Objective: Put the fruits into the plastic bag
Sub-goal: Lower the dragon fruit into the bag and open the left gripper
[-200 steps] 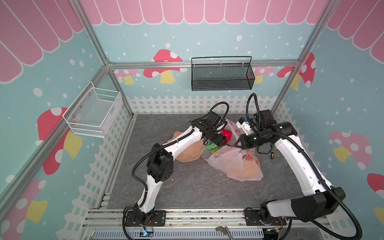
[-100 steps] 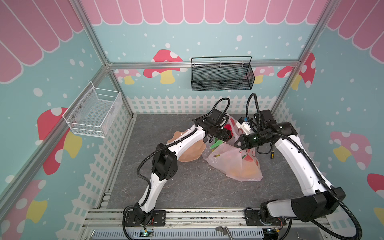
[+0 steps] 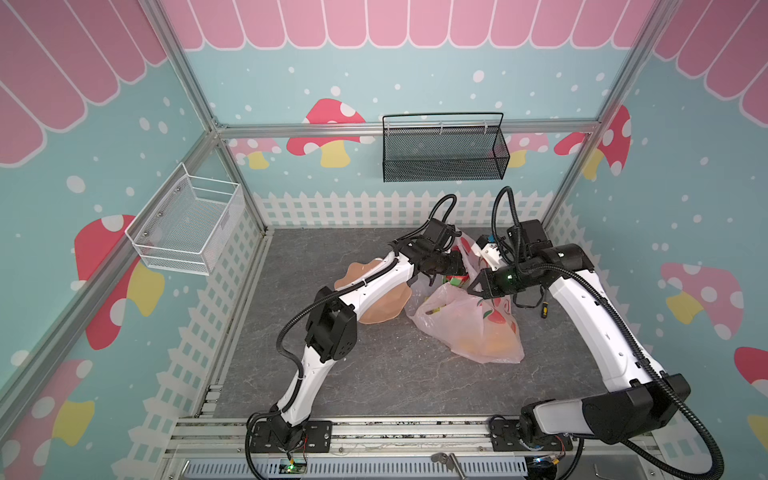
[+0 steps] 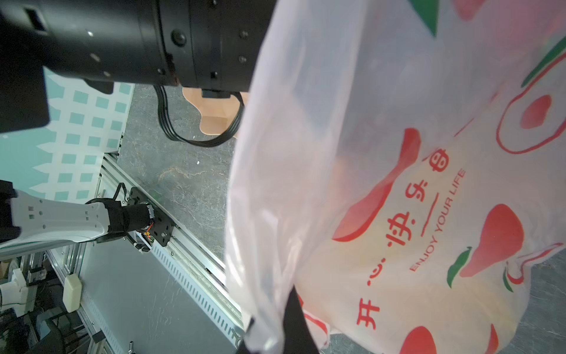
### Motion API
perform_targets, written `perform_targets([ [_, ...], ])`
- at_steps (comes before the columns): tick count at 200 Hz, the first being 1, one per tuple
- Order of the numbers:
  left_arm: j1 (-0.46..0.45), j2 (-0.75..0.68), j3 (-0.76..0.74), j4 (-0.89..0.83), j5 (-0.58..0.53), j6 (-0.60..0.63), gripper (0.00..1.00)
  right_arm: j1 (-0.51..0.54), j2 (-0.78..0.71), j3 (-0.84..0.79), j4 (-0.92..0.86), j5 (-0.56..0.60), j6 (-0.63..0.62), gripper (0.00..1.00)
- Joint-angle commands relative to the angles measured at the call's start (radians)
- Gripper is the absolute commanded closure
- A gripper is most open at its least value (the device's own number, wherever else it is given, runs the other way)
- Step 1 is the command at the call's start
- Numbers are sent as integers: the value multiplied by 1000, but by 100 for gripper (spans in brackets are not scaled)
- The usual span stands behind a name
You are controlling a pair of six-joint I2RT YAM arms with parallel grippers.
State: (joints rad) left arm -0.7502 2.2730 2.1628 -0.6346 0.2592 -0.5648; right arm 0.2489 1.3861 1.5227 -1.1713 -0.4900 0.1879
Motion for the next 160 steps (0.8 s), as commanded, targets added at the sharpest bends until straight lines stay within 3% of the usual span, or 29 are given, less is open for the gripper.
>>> perform_targets([
  [1, -26, -44, -35, 117, 45, -147, 77, 3, -12, -16, 2, -19, -14, 100],
  [54, -50, -103, -167, 252, 102, -324, 80, 3, -18, -35, 12, -20, -13, 100],
  [96, -71, -128, -222, 256, 81, -357, 79, 3, -19, -37, 19, -25, -11, 100],
  [160, -69, -145, -256, 224, 28, -327, 36, 3, -38, -51, 22, -26, -1, 100],
])
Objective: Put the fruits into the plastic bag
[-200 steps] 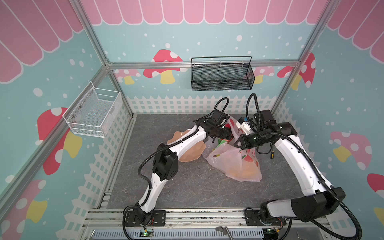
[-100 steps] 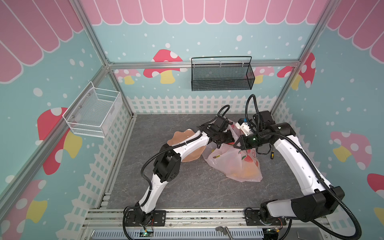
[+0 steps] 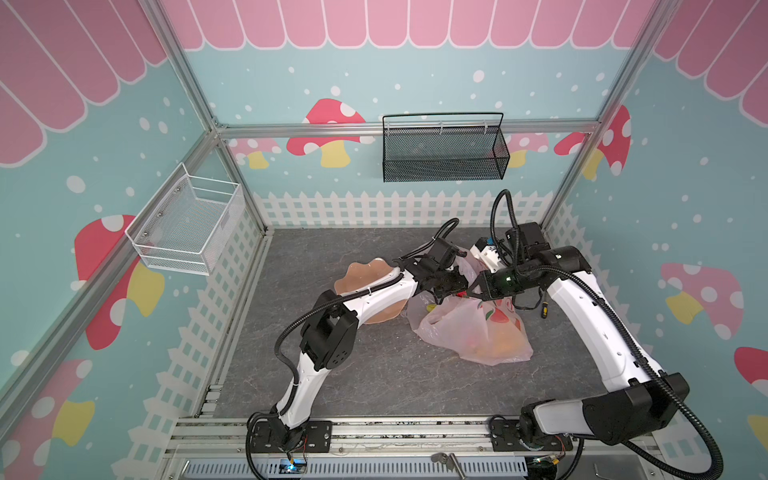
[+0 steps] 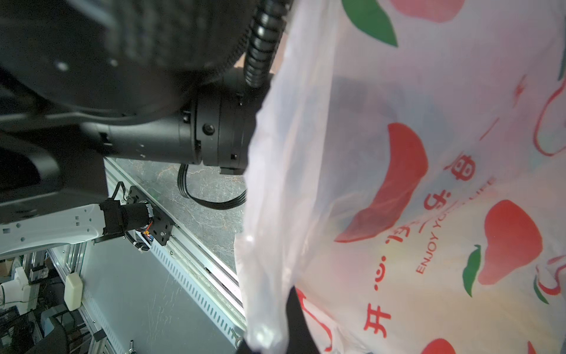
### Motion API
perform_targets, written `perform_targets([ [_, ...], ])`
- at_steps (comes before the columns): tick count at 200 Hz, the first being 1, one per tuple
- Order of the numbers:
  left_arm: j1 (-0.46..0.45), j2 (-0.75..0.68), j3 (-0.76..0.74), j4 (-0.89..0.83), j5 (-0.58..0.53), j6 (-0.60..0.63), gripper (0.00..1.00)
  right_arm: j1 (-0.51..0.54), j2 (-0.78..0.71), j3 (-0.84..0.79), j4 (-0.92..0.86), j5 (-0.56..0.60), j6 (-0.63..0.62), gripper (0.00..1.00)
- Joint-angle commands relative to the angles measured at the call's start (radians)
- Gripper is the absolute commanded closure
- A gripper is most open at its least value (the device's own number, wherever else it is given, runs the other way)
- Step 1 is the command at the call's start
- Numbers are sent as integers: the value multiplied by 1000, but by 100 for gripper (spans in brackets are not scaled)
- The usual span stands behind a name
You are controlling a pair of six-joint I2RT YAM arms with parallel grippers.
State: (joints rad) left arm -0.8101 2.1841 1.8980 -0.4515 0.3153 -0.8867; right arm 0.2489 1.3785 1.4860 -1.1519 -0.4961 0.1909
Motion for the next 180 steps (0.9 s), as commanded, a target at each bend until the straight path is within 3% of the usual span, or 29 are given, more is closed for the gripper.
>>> perform_targets([
  [1, -10, -57, 9, 39, -29, -5, 35, 3, -31, -15, 3, -19, -4, 100],
  [18, -9, -60, 18, 10, -51, 3, 19, 3, -36, -18, 3, -19, -1, 100],
  [23, -9, -63, 17, 8, -56, 5, 4, 3, -38, -18, 3, -19, -1, 100],
  [27, -8, -66, 16, 7, -57, 8, 0, 2, -39, -20, 4, -19, -1, 100],
  [118, 14, -128, -12, -39, -39, 52, 0, 3, -52, -24, 2, -13, 4, 100],
  [180, 29, -206, -48, -145, -13, 199, 1, 3, -65, -26, -9, 2, 7, 100],
])
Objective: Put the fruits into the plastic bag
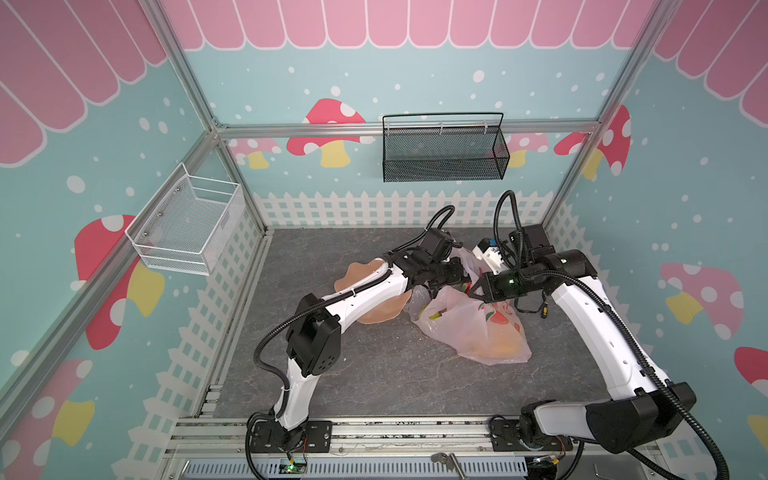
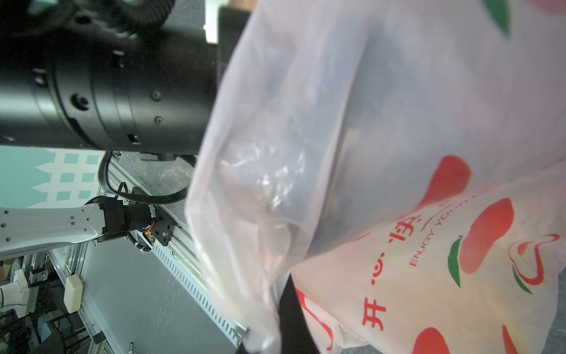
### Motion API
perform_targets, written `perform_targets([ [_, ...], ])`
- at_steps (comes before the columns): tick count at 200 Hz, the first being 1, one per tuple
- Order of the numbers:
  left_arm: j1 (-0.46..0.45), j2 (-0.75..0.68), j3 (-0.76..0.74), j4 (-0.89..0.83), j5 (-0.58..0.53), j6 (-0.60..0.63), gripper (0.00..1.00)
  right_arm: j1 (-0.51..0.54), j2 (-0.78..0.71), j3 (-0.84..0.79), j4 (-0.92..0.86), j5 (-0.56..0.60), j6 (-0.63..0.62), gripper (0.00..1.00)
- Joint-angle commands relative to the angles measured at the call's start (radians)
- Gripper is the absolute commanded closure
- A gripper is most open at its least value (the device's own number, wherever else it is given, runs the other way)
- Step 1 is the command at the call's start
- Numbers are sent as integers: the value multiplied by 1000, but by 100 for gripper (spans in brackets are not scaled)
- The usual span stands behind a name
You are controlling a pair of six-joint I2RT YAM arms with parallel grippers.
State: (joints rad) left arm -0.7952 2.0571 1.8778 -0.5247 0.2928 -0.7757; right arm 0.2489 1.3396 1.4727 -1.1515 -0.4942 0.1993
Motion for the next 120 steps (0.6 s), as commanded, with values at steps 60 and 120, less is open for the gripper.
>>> perform_targets([
  [60, 45, -198, -105, -199, -10, 321, 1, 3, -20, 1, -19, 5, -6, 100],
  [120, 106, -345, -186, -315, -64, 637, 2, 3, -12, 22, -33, 16, -15, 100],
])
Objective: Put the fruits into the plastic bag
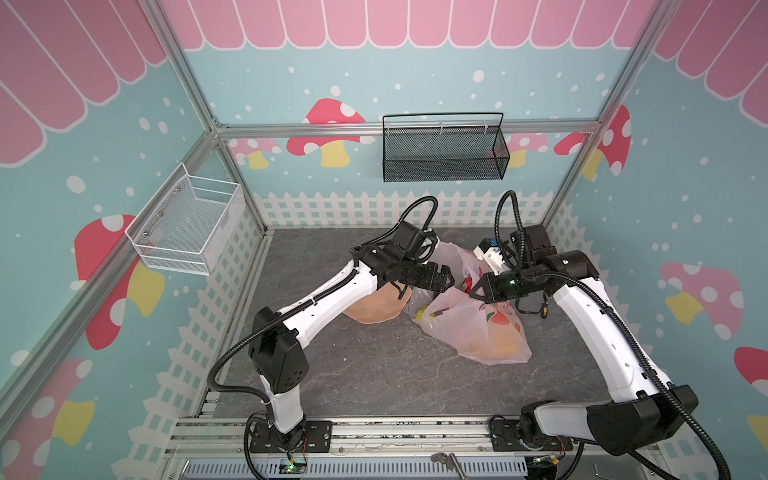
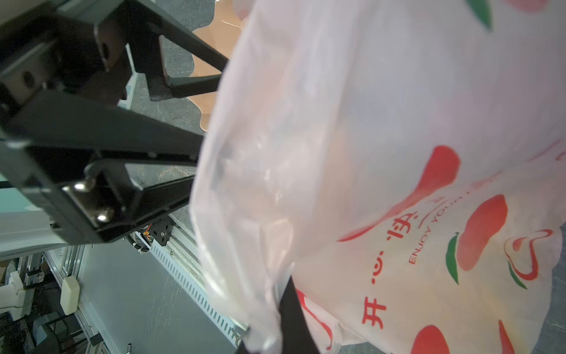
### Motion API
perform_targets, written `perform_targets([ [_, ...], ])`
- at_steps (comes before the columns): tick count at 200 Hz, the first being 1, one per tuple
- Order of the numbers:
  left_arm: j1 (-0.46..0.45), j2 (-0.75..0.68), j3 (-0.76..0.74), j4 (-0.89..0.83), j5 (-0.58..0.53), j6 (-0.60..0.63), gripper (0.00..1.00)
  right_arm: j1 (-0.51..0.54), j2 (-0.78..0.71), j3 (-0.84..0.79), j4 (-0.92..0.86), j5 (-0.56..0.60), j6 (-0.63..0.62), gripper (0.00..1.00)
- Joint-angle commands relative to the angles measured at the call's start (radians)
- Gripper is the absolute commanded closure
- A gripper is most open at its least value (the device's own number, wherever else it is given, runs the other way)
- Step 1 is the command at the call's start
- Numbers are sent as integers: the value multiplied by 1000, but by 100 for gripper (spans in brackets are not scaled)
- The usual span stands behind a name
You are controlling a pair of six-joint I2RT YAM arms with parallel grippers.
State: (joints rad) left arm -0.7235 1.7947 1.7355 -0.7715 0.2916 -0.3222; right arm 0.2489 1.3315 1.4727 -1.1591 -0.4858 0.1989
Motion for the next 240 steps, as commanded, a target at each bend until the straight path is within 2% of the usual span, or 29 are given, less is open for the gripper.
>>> perform_targets([
  [1, 35, -86, -45, -68, -69, 188, 2, 4, -3, 22, -27, 7, -14, 100],
  [23, 42, -120, -70, -47, -187, 315, 2, 3, -3, 22, -30, 9, -15, 100],
  [46, 49, -119, -90, 15, -243, 439, 1, 3, 0, 26, -35, 10, -13, 100],
  [64, 60, -98, -91, 63, -263, 528, 1, 3, 0, 30, -38, 12, -12, 100],
  [91, 68, -63, -95, 138, -238, 659, 1, 3, 0, 34, -43, 9, -9, 100],
  [126, 86, 42, -15, 163, -255, 702, 1, 3, -9, 33, -56, -2, -18, 100],
  [165, 87, 147, 73, 184, -162, 705, 7, 3, -32, -6, -73, 14, -14, 100],
  [174, 88, 169, 89, 183, -157, 703, 15, 3, -38, -12, -74, 18, -9, 100],
  [190, 88, 190, 103, 180, -167, 686, 55, 3, -53, -24, -77, 27, -1, 100],
  [208, 87, 178, 97, 178, -161, 661, 90, 3, -69, -47, -81, 40, 11, 100],
  [219, 83, 159, 85, 177, -164, 642, 100, 3, -84, -73, -81, 50, 20, 100],
  [240, 75, 117, 49, 177, -144, 615, 100, 3, -116, -119, -80, 73, 44, 100],
])
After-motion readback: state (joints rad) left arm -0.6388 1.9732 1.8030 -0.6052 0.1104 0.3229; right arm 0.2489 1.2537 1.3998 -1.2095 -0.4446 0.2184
